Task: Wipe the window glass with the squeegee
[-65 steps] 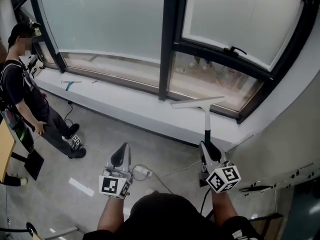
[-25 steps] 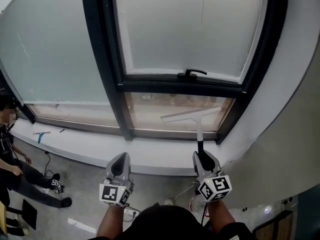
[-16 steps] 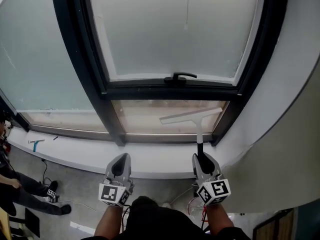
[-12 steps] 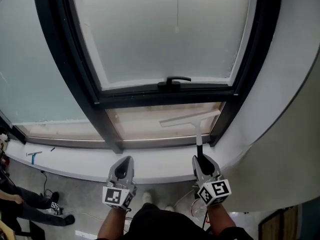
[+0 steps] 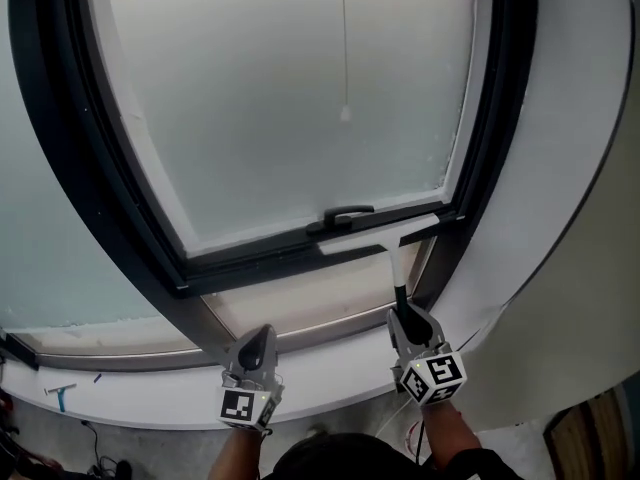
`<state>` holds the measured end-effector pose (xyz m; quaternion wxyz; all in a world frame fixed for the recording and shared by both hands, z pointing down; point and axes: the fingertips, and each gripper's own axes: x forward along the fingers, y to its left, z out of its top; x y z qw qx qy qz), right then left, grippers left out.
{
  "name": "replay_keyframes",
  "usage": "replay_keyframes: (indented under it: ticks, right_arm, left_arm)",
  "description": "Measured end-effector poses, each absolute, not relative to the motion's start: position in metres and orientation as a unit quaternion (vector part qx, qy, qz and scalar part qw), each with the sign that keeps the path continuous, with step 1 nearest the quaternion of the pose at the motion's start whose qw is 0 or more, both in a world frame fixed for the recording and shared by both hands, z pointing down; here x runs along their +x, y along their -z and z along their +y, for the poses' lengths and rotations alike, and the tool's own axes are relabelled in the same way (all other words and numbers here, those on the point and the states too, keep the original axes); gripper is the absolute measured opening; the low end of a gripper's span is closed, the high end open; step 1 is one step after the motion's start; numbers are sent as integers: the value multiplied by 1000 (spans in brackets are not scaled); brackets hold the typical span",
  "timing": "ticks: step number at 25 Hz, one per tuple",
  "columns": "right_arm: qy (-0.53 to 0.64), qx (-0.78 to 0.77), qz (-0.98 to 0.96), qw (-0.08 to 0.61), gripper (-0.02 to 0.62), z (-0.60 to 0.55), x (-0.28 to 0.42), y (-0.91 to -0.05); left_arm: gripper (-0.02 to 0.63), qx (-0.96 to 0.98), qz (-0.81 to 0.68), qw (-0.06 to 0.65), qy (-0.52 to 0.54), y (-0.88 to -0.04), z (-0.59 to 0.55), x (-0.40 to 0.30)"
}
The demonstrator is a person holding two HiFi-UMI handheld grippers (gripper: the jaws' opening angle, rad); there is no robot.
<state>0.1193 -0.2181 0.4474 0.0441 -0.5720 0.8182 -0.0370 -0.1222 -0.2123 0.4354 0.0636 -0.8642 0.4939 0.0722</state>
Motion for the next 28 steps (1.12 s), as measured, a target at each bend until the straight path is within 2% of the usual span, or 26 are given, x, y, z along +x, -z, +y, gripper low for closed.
replay_keyframes:
  ticks: [12,19,28]
  right_arm:
    - [-17,-626,778,41,95,-273,156,-406]
    - [-58,-628,772,72,95,-343,208,-342]
    - [-123,-601,778,133,95,-409,236,-242]
  left_arm:
    - [-2,-895,433,64,-90,-421,-269,-94]
    - [-2,-895,426,82,-105,-398,-305,-51]
    - [-2,-897,414,105,-115,-372,-351,-3]
